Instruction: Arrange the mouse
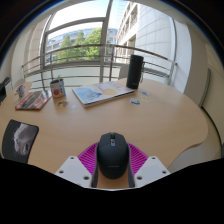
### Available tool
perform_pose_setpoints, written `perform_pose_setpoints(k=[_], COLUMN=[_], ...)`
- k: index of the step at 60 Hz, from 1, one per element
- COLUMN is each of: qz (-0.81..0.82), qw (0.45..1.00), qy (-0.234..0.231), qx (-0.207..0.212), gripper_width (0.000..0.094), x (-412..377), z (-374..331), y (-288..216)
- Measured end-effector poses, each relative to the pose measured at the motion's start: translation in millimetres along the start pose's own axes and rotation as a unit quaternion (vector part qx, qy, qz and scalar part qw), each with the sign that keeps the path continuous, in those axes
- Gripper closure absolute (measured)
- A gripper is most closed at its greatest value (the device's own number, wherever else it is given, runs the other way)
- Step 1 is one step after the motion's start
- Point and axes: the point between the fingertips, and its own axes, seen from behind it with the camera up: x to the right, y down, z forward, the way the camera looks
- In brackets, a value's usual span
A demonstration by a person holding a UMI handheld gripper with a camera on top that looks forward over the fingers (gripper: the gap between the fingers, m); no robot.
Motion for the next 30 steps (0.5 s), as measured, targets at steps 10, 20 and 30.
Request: perform_pose_setpoints(k=[10,20,30], qz=[0.015,0.062,0.074], qw=[0.999,0.992,0.984], qy=[0.038,0.052,-0.007], qx=[0.007,0.099,0.161], gripper_width=[0.0538,0.0539,0.0540], x=[10,-17,-147], z=[-20,-109,-181], y=[-17,-113,-178])
